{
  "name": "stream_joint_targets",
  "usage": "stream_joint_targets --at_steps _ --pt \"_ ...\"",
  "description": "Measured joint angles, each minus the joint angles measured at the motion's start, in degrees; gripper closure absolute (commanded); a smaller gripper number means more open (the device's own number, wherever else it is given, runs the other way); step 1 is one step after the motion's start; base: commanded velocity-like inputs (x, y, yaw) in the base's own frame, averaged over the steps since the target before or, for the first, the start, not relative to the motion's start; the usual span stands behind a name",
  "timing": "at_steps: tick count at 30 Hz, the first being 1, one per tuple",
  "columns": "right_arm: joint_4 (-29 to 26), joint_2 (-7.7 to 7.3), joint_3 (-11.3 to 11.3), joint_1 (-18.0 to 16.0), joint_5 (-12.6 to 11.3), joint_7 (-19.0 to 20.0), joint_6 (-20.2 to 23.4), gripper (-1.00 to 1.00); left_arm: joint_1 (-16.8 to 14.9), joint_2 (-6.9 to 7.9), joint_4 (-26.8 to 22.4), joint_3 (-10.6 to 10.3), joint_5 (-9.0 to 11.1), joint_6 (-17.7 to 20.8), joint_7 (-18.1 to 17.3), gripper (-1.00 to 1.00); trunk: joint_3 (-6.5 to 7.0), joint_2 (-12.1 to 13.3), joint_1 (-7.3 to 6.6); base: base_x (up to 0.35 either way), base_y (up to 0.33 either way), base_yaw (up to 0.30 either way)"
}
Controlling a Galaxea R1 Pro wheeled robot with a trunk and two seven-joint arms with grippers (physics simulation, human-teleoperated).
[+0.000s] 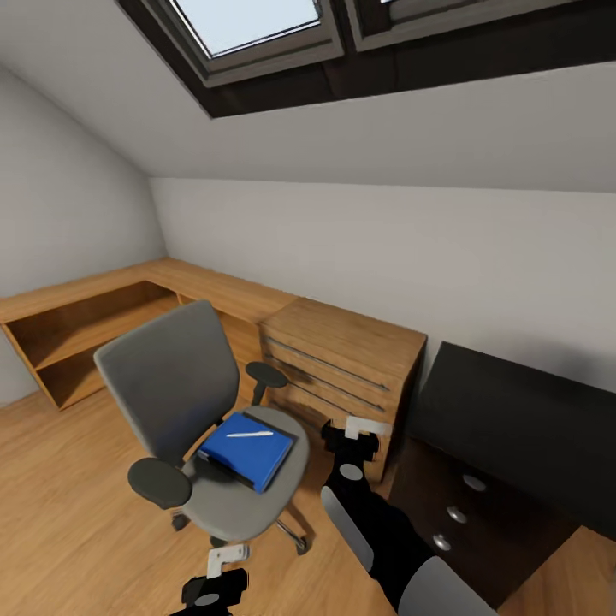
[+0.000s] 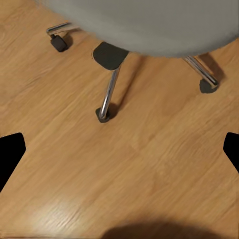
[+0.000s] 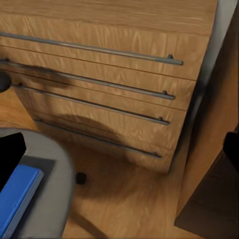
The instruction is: In the bedroom, organize the workspace by keeping the computer under the desk, ensuring the monitor is on the desk, placing the keyboard on the desk next to the monitor, placing the mouse on the desk next to the keyboard, moving the folder from the swivel chair onto the desk next to the mouse, stacking the notebook on top of the folder with the pen on top of the notebook, and positioning the swivel chair next to the desk.
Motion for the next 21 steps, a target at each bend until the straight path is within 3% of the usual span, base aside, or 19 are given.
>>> stream_joint_targets --at_steps 9,16,21 --pt "0.0 0.0 0.0 0.0 0.0 0.0 0.0 -1.0 0.0 -0.01 0.0 0.1 0.0 0.0 0.0 -1.0 0.0 0.0 0.0 0.0 0.027 0.281" --pt "0.0 0.0 0.0 0.0 -0.1 0.1 0.0 -1.0 0.0 -0.01 0.0 0.1 0.0 0.0 0.0 -1.0 -0.03 0.0 0.0 0.0 0.258 0.267" --pt "-0.5 -0.13 -0.3 0.0 -0.1 0.2 0.0 -1.0 0.0 -0.01 0.0 0.1 0.0 -0.1 0.0 -1.0 -0.07 0.0 0.0 0.0 0.326 0.036"
